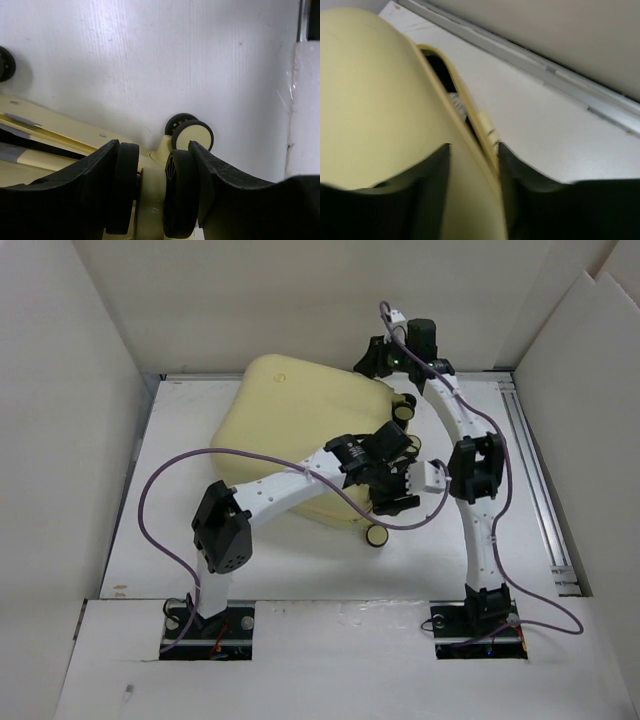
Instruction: Pack the luggage
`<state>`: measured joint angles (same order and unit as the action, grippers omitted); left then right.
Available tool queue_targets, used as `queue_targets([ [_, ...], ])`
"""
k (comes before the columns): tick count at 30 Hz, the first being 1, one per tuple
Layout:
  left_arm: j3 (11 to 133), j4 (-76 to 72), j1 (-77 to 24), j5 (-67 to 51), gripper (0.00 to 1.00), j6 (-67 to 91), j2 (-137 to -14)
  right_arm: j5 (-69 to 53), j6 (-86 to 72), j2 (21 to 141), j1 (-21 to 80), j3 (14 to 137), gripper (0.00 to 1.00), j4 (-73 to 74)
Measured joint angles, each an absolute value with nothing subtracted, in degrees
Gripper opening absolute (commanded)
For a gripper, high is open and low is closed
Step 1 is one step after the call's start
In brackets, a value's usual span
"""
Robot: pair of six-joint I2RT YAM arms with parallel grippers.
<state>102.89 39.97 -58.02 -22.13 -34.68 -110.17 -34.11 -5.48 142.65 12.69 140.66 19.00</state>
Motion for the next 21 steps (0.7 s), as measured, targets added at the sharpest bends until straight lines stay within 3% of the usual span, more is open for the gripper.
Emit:
queue_targets([
  [2,102.9,37.3,-57.2,-22.1,0.00,-33.2,-110.5,-35.1,-5.5,137.5,12.2,136.4,0.66,21.0],
  [6,103.9,33.5,-56.2,-20.9,0.00,-30.7,-111.5,-35.1,-4.8,119.0,7.0,118.1,0.75,21.1],
  [12,113.3,33.8,-54.2,-18.8,0.00,-27.7,-118.2,-32.5,-4.6,86.2,-18.5,83.3,0.83,14.9],
  [15,122.1,35.4,-52.8,-17.1,0.00,-25.3,-124.0,-29.8,-3.3,75.0,-19.7,69.7,0.79,14.8],
  [21,126.9,32.3,-50.3,-13.9,0.00,-23.4,-127.6,-32.2,-2.5,60.8,-13.8,45.7,0.48,13.3],
])
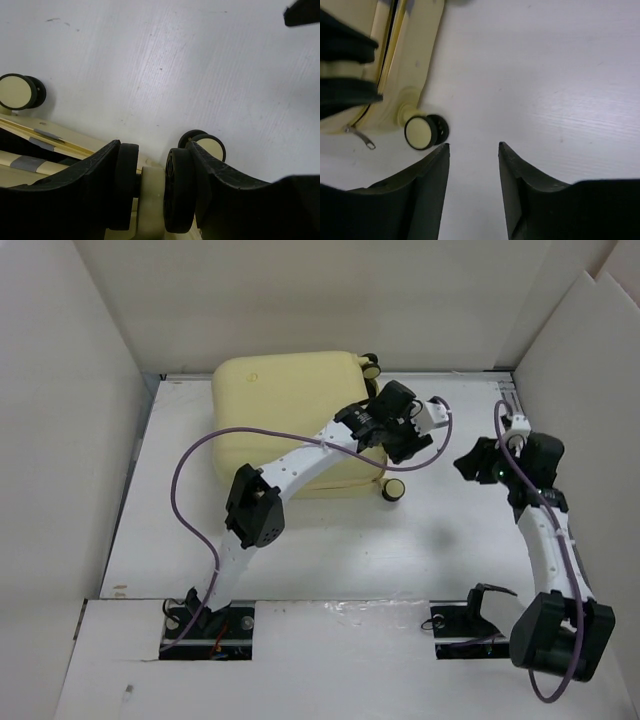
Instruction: Pack the luggage
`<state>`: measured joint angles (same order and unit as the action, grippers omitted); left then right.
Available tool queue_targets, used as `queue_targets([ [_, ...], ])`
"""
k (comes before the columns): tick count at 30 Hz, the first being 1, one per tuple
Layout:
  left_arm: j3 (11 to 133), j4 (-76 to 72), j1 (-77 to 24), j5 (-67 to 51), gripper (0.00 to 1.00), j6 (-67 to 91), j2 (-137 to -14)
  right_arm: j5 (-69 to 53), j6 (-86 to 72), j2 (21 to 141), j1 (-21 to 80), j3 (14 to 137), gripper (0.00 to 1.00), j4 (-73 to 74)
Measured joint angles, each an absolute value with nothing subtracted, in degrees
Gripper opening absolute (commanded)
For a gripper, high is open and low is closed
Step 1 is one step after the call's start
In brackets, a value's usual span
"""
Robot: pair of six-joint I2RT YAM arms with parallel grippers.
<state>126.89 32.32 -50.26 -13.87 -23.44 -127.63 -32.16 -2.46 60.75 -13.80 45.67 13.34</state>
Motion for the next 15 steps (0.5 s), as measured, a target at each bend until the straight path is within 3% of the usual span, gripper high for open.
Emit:
queue_targets([
  [2,125.5,30.9,-49.8,-12.9,0.00,-23.5,-127.2,-32.4,-2.3,58.2,-11.8,40.8,0.38,11.6],
  [4,124.1,29.8,-49.5,-12.3,0.00,-23.6,-126.4,-32.4,-3.1,54.4,-6.8,35.2,0.38,8.8],
  [9,123.0,29.2,-49.2,-12.5,0.00,-23.6,-125.7,-29.1,-6.7,47.8,11.7,24.0,0.54,-2.1],
  [15,123.0,29.3,-49.2,-12.6,0.00,-23.6,-125.6,-17.2,-8.9,57.2,27.1,23.5,0.56,-15.4],
])
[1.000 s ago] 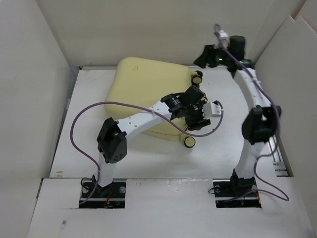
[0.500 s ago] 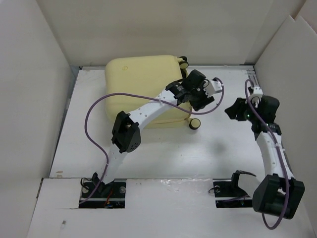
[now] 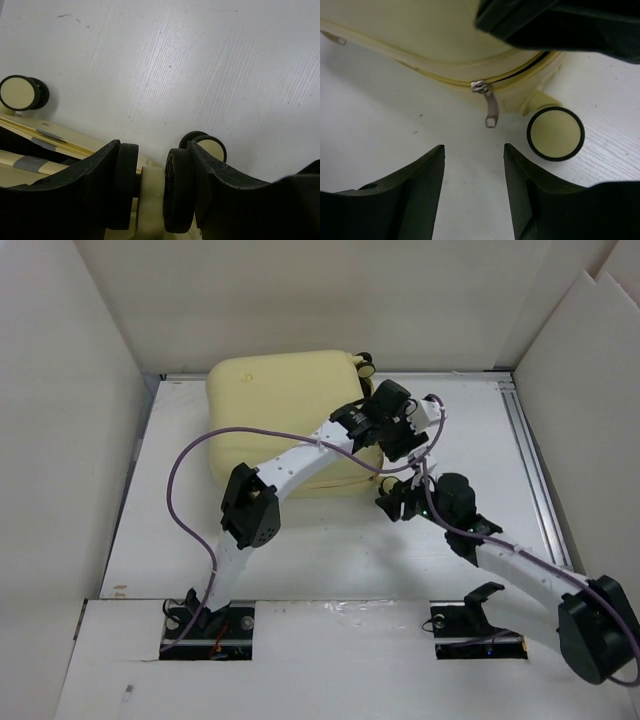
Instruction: Pack the luggage
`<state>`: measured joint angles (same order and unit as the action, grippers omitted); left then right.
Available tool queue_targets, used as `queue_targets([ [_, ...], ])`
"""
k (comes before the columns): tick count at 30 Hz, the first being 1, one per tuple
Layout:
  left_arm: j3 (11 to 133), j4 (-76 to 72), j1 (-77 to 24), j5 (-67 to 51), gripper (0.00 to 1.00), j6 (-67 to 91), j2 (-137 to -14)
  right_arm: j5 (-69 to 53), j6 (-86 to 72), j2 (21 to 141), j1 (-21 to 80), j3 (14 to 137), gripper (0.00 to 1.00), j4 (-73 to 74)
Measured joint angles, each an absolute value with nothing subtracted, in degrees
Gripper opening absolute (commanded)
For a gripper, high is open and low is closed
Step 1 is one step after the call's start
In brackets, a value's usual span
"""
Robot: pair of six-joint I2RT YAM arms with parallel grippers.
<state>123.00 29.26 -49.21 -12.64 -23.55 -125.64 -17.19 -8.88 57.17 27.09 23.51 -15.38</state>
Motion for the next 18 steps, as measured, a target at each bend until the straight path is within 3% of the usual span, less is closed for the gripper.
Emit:
queue_targets([
  [6,123.0,28.8,-48.3,-12.2,0.00,-23.0,-125.6,-10.6,-8.5,68.0,28.4,26.7,0.56,-21.0],
  [14,123.0,29.1,-46.7,-11.4,0.00,-23.0,-125.6,-10.7,-9.0,75.7,28.6,28.9,0.51,-27.4],
  [18,123.0,29.3,-46.5,-11.0,0.00,-22.9,-125.6,-12.1,-12.5,74.4,28.4,24.6,0.62,-38.0],
])
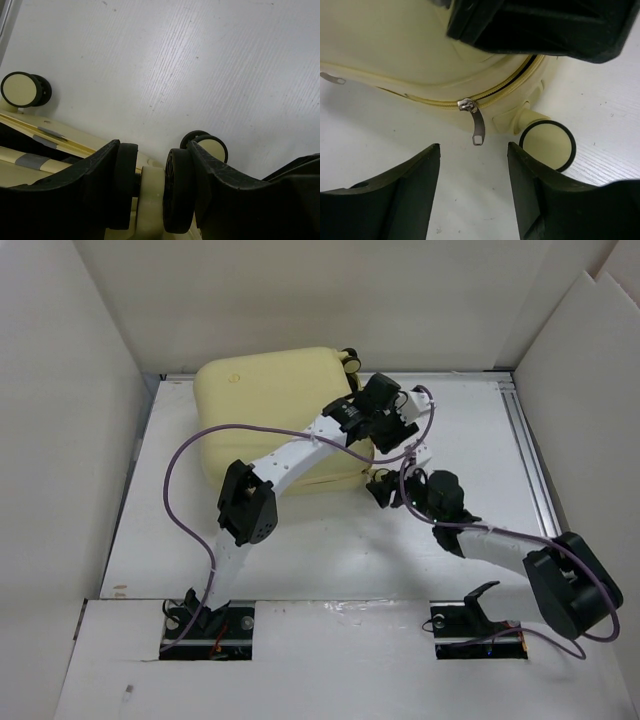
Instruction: Pack the luggage
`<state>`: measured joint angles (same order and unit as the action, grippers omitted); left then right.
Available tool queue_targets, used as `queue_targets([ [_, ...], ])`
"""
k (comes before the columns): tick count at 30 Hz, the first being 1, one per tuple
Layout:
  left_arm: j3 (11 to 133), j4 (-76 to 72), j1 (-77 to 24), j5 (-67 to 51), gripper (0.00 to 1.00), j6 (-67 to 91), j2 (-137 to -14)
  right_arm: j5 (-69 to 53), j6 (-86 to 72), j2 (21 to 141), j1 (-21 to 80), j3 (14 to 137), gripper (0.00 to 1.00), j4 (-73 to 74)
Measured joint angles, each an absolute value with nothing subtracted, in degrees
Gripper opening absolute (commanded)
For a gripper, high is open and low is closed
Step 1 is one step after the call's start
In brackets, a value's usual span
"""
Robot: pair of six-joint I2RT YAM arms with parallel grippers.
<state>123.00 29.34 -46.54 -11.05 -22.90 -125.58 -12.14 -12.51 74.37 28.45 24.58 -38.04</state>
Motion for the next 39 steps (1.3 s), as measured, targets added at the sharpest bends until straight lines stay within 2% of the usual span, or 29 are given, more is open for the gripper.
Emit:
queue_targets([
  [1,123.0,29.4,-46.6,-10.8,0.00,-22.9,-125.6,-12.3,-13.2,73.2,28.3,22.5,0.67,-41.1],
  [4,123.0,29.4,-46.8,-10.2,0.00,-22.6,-125.6,-12.4,-13.6,71.9,28.1,18.1,0.73,-47.2],
  [9,123.0,29.4,-46.8,-10.0,0.00,-22.3,-125.6,-12.4,-11.7,74.4,28.1,14.6,0.76,-58.0],
  [14,123.0,29.4,-46.8,-9.9,0.00,-22.0,-125.6,-12.1,-8.9,82.0,28.7,11.1,0.72,-68.6],
  [18,123.0,29.4,-46.8,-9.9,0.00,-22.0,-125.6,-14.0,-8.7,90.0,29.0,12.2,0.66,-70.8],
  [24,123.0,29.4,-46.8,-9.9,0.00,-21.9,-125.6,-14.0,-10.7,98.7,29.4,13.7,0.63,-72.0],
  [32,123.0,29.4,-46.8,-9.9,0.00,-21.9,-125.6,-14.2,-11.4,97.1,29.5,14.6,0.68,-72.2],
  [39,123.0,29.4,-46.8,-9.9,0.00,-21.9,-125.6,-14.0,-11.1,92.4,29.3,17.2,0.68,-72.6],
])
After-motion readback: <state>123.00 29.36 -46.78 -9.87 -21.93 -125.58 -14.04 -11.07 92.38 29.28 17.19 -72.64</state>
